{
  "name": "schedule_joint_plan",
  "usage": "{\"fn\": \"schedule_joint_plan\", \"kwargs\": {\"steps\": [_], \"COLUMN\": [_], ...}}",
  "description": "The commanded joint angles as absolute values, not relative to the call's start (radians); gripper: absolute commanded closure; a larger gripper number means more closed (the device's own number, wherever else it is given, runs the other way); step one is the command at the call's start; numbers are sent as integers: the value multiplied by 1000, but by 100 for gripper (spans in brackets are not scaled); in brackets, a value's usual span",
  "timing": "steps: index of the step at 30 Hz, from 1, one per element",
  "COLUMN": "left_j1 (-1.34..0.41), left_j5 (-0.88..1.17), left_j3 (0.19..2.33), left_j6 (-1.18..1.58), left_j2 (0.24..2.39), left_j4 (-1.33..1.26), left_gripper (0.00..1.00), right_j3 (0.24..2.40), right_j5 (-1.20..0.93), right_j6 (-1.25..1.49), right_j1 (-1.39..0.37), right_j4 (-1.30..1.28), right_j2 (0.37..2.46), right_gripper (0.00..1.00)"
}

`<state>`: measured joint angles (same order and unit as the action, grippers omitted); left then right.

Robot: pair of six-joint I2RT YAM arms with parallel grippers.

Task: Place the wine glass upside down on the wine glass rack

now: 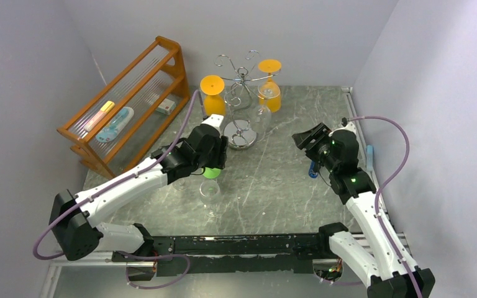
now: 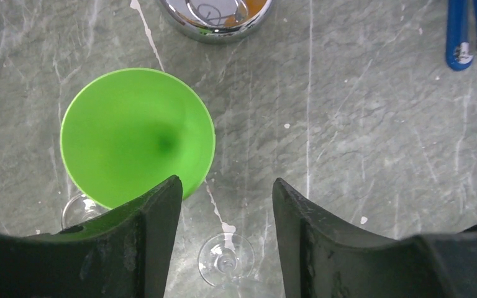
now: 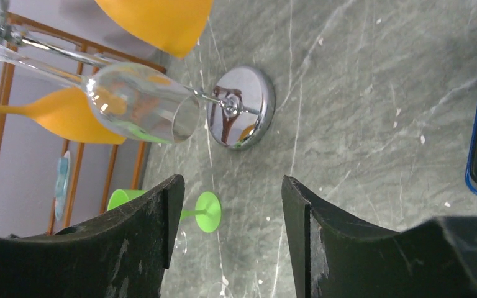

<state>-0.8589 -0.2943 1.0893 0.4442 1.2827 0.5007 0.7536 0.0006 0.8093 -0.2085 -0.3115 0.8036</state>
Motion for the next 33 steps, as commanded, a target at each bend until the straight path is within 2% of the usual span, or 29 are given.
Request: {"fn": "schedule_joint_plan", "kwargs": {"steps": [1,6,9,17,23,28,33], "left_j1": [-854,-855,-855,-855,-855,-862,-899], "left_j5": [-326,-351,-337,-220,-84,67,15], "left_j3": [1073,1024,1010,1012,1029,932,885], "left_j6": [422,410,392,351,312,327,364], "left_j2": [1334,1346,1358,1351,1311,1227,1219], "left_j4": [438,384,370,355,328,98,-60], "left_gripper": [43,48,55,95,95,95,95], "right_j3": [717,686,672,627,501,372,336], "right_j5": [-49,-60,-75,-117,-195,-276,-329], "right_j6": [839,862,874,921,1061,1336,1501], "right_j1": [-204,-204,-205,-204,-204,-204,-205], "right_j4": [-287,-286,-288,-273,-166,-61,-5], "right_j2": [793,771,763,738,716,712,718], "right_gripper": [38,39,40,40,40,41,40]}}
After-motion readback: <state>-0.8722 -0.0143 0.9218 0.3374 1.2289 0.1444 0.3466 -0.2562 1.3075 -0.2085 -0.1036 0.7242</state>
